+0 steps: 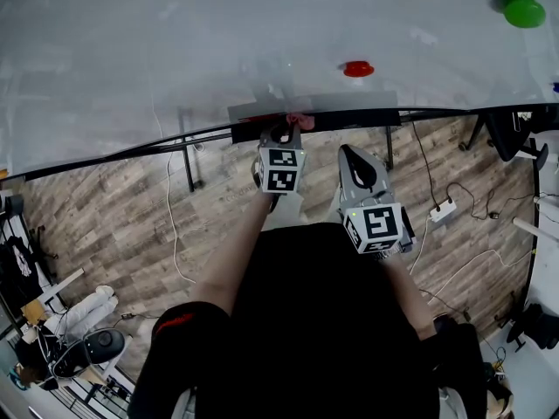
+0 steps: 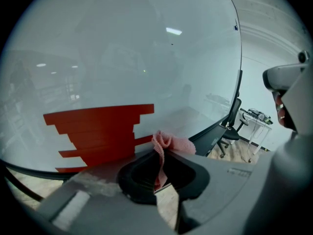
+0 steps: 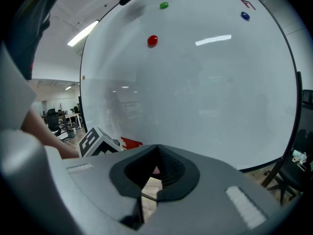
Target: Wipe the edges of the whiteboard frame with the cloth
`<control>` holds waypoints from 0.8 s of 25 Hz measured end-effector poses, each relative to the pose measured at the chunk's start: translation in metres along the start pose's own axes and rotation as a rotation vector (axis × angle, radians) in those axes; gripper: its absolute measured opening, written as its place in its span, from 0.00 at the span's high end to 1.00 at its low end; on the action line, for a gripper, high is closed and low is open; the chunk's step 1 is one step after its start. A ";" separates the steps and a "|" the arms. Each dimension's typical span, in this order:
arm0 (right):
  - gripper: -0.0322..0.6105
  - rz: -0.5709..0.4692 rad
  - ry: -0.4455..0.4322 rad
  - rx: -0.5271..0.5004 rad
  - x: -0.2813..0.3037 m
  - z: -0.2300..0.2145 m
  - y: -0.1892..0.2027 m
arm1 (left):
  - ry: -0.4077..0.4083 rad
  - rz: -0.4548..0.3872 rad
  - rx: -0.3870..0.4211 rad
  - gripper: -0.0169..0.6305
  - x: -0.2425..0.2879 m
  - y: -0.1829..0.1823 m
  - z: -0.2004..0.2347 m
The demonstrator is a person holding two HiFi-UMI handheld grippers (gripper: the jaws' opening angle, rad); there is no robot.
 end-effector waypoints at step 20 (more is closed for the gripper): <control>0.95 -0.009 0.022 0.007 0.009 0.047 0.001 | 0.031 -0.002 0.020 0.93 -0.016 0.007 0.026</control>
Point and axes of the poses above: the fingertips, and each gripper's own axes: x forward along the fingers, z to its left, y out of its underside, the point moved 3 cm from there along -x, backward along the fingers, and after that the axes turned 5 degrees about y, right-handed, at the moved point
